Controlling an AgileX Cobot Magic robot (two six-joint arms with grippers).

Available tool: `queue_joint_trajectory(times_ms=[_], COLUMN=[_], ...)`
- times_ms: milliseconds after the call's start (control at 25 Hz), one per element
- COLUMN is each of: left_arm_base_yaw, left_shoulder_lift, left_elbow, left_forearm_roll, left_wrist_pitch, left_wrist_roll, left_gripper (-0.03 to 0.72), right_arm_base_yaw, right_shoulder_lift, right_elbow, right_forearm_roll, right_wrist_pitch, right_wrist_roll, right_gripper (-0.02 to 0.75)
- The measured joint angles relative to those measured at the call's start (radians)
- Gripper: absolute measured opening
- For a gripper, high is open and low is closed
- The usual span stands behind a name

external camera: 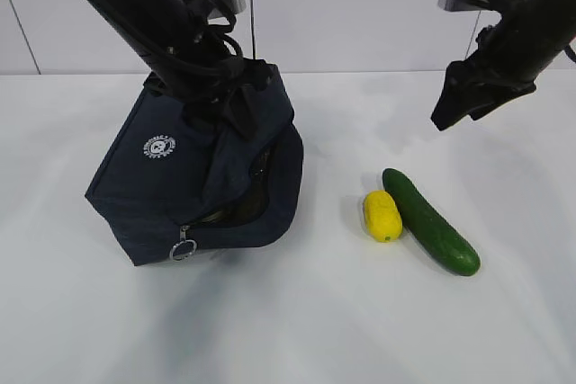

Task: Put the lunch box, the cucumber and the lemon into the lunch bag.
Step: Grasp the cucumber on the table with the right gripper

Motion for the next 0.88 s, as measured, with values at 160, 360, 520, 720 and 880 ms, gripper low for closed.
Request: queue_joint_trajectory(times_ms=[160,360,520,720,880], left_arm_base_yaw=[0.0,0.0,0.0,0.0,0.0], left_shoulder_lift=[0.0,0.0,0.0,0.0,0.0], left_elbow=[0.0,0.0,0.0,0.0,0.0], left_forearm_roll=[0.002,0.002,0.002,0.002,0.002], left_wrist_pitch=[0.009,0.02,0.023,0.024,0.025], left_wrist_roll=[0.0,0.002,0.002,0.002,0.002], left_gripper=[0.003,0.003,0.003,0.003,0.003], right_arm_base_yaw=[0.037,0.074,0.106,0.118,0.118], right_shoulder_lift=[0.0,0.046,0.096,0.129,0.155], right_elbow=[0.0,0.0,0.006,0.006,0.01], right_forearm_roll=[-0.062,-0.068,-0.085,-0.096,-0.102], right_wrist_pitch=[0.011,0.049,0.059,0.07,0.072], right_wrist_roll=[0.047,0.065,0.08,0.102,0.108], right_gripper=[0.526,0.526,0.526,0.526,0.51])
